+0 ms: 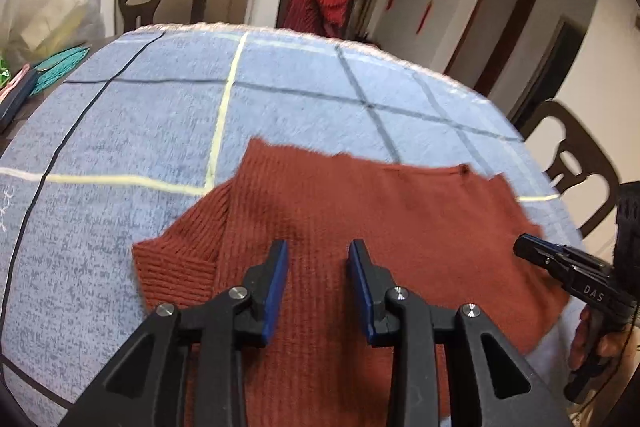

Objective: Fold small clothes

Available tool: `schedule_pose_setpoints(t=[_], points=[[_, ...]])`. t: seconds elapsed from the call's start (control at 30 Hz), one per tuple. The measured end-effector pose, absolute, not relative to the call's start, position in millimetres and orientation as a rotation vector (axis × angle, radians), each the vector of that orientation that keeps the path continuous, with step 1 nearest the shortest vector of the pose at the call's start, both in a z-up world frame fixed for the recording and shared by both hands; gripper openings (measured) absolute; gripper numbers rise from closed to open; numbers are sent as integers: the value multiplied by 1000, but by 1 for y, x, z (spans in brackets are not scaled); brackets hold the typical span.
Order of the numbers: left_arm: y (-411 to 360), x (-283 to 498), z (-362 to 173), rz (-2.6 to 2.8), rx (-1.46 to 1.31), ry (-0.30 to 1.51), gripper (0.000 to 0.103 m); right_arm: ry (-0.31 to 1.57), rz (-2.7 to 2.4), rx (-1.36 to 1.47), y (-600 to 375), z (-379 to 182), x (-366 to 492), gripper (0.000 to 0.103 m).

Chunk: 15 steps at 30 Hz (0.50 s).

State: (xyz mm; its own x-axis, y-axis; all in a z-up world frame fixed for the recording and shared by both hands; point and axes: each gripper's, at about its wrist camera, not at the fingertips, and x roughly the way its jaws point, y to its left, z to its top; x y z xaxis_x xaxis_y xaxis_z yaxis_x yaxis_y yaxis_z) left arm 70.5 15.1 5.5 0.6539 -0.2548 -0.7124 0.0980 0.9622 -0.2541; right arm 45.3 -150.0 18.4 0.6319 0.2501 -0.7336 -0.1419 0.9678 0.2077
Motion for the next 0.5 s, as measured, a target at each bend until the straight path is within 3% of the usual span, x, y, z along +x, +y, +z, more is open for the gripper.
schedule_pose_setpoints(t=[0.27,0.37,0.5], points=[[7,63,15,-167,-141,807,35,838,214,131,-151,28,46,16],[6,64,12,-149,-120,810,39,827,182,80,-149,27,46,25],[7,68,7,-149,-120,813,40,852,132,76,-157,18,55,26]])
